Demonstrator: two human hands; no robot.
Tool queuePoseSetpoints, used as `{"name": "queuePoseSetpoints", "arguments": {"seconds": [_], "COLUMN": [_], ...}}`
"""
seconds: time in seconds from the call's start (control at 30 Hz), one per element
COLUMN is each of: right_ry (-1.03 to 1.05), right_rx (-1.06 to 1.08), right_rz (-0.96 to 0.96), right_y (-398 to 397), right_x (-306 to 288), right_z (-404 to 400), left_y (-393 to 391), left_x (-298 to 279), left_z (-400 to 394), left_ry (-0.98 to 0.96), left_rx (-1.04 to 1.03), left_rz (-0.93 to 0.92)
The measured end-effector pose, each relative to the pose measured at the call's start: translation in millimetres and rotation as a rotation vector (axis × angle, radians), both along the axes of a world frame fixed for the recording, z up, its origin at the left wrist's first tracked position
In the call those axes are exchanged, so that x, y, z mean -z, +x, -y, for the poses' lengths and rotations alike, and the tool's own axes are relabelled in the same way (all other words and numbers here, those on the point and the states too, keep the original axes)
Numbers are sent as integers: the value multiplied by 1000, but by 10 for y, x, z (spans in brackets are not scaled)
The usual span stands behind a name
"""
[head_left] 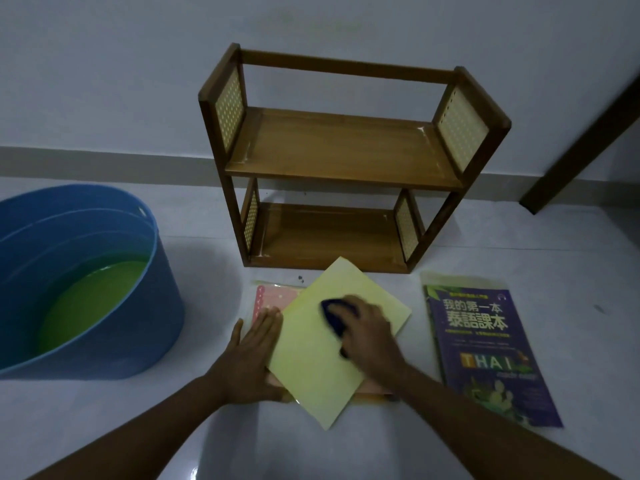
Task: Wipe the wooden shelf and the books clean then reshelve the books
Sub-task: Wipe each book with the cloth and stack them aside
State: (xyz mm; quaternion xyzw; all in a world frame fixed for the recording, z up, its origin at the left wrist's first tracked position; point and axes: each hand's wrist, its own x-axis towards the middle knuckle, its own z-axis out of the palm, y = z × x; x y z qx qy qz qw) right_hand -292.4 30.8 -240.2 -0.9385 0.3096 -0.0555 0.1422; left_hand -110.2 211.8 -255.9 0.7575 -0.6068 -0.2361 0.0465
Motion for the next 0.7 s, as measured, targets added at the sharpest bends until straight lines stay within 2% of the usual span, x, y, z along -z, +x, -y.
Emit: {"name": "queuePoseSetpoints", "arguments": {"seconds": [0.07,0.13,0.2,0.3,0.37,0.43,0.57,0.63,0.7], "right_ry": [25,10,-51,-43,14,-97,27,-52,-94], "right_rx": [274,363,225,-153,-303,-235,365,313,54], "right_rz": [-26,-100,-88,4,-12,-20,-122,-139,-94], "right_y": [-49,15,160,297,358,385,274,252,242], "right_x": [-97,-100,-2,96,80,37,-149,-116,36], "right_z": [208,100,-256,-801,-627,-164,518,278,-259], "left_y": [-20,-16,-9,-51,-81,-88,-88,-94,-77], "left_x": [-19,-19,-21,-4,-3,-29,-72,-94,-77], "left_z": [7,9,15,18,9,21,54,68,66], "left_ry": [15,20,19,6,-5,20,63,79,71], "left_rx": [-4,-33,-64,-80,-107,-110,-121,-115,-127], "left_rz": [-20,-78,-114,-79,-76,-56,-49,-49,-46]}}
